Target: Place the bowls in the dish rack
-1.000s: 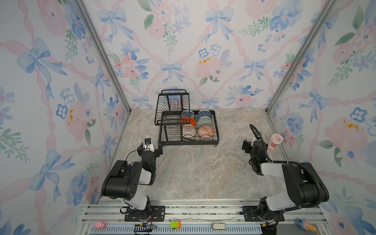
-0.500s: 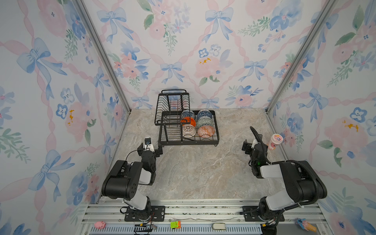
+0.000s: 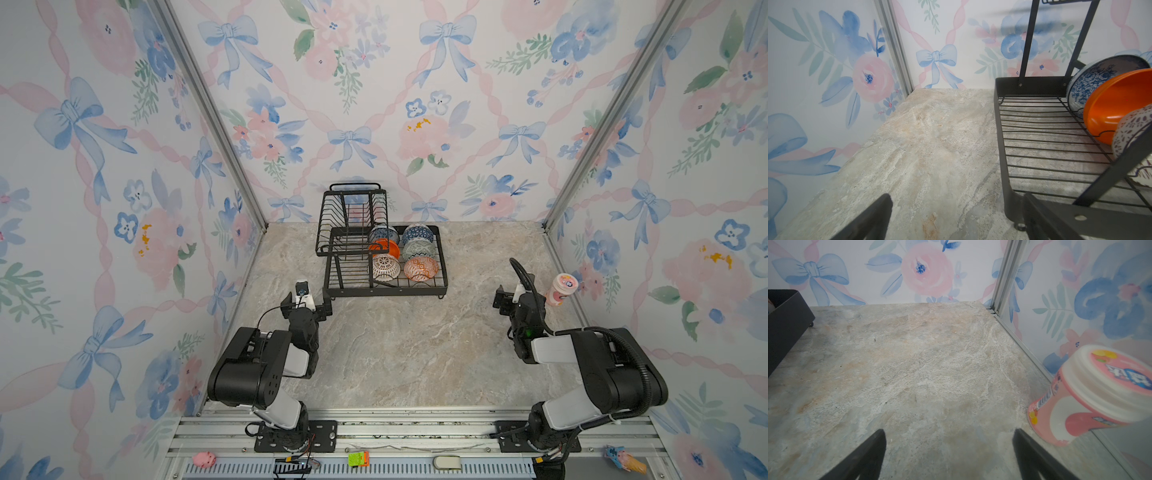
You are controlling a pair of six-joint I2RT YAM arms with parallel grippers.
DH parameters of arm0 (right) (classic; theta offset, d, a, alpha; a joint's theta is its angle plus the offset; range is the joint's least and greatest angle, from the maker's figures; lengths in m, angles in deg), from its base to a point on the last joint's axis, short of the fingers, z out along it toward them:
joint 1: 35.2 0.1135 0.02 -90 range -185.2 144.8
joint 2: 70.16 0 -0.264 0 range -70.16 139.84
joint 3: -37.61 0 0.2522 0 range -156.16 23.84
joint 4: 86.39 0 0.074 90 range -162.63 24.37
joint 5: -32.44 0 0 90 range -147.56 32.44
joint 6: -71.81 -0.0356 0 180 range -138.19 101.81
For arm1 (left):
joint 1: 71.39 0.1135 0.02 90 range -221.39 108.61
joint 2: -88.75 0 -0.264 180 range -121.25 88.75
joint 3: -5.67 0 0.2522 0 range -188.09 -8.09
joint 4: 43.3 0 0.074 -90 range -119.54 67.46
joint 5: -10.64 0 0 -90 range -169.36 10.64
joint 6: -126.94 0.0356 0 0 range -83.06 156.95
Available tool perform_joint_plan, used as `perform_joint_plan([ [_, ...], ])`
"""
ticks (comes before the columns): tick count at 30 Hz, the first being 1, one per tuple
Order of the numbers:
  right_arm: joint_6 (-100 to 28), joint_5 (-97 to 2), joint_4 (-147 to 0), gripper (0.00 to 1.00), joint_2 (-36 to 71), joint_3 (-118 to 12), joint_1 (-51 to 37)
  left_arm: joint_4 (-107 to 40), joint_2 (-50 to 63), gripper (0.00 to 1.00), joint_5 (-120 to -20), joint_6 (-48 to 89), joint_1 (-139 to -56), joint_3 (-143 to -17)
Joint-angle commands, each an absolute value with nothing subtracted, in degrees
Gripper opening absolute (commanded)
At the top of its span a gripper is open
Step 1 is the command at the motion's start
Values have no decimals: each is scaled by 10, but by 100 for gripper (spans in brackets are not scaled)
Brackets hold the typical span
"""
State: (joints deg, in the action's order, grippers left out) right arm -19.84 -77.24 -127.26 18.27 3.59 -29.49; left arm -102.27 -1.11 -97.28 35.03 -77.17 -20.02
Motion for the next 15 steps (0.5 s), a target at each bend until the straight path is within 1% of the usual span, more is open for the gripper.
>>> perform_joint_plan([
  [1, -194, -767, -1276, 97, 190, 26, -297, -1024, -15, 98, -967, 356, -766, -207],
  [15, -194, -758, -1274, 97, 189, 26, -299, -1024, -16, 98, -967, 356, -767, -207],
])
